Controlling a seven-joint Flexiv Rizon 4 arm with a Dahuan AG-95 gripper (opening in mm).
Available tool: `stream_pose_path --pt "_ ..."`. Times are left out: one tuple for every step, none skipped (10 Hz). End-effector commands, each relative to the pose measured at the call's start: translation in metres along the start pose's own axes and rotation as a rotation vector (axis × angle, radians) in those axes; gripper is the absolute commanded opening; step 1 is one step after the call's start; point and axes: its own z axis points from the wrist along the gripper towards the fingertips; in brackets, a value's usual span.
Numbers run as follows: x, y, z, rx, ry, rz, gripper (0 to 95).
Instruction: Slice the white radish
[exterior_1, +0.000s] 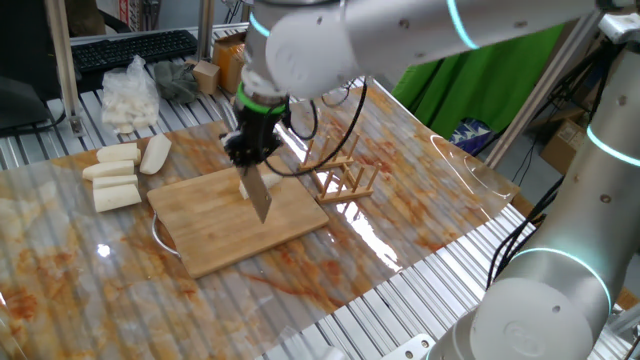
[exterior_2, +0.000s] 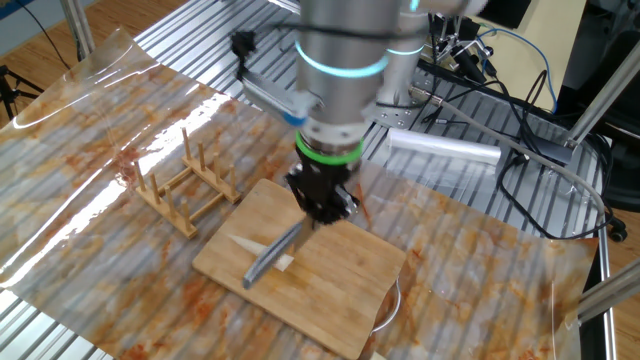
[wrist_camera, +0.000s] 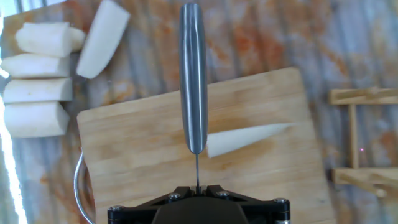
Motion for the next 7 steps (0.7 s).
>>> stream_pose_path --pt "-0.001 0.003 0.016 0.003 0.0 0.006 0.0" --pt "-0.001 0.004 0.024 0.004 0.003 0.006 0.0" --pt "-0.001 0.005 0.031 0.004 0.003 0.01 0.0" --pt "-0.001 0.006 0.039 0.006 0.004 0.008 0.0" --pt "-0.001 0.006 0.046 0.007 0.002 0.007 0.0" --pt "-0.002 0.005 0.046 0.008 0.011 0.002 0.0" --pt "-0.003 0.005 0.046 0.008 0.014 0.003 0.0"
